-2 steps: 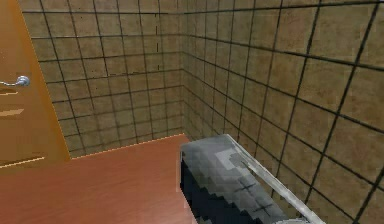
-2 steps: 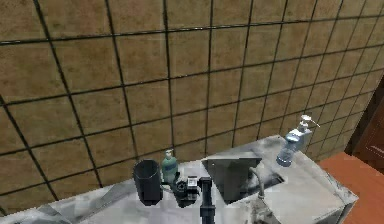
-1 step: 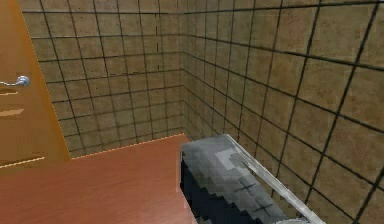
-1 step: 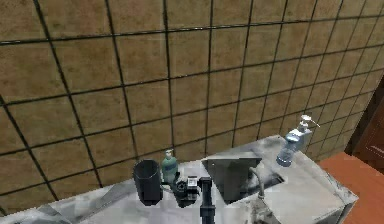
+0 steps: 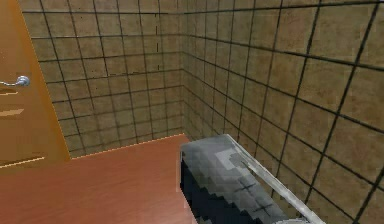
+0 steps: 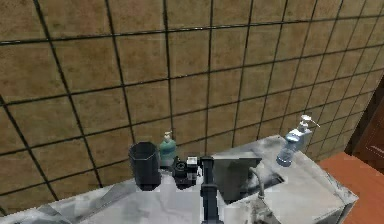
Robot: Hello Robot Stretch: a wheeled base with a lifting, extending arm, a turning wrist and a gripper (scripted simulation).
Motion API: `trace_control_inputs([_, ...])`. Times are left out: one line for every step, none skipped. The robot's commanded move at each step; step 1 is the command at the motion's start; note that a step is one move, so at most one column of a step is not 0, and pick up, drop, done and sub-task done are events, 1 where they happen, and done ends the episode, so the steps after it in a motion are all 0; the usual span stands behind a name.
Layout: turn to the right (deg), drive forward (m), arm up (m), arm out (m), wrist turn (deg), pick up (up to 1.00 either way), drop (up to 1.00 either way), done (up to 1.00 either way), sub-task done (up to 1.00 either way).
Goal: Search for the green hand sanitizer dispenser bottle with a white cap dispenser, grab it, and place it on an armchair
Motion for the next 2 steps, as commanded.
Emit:
trace_control_inputs([0.0, 0.00, 0.34, 0.00, 0.0, 0.00, 0.00, 0.00, 0.00])
trace_control_inputs([0.0, 0.00, 0.00, 0.00, -45.0, 0.00, 0.00, 0.00, 0.00])
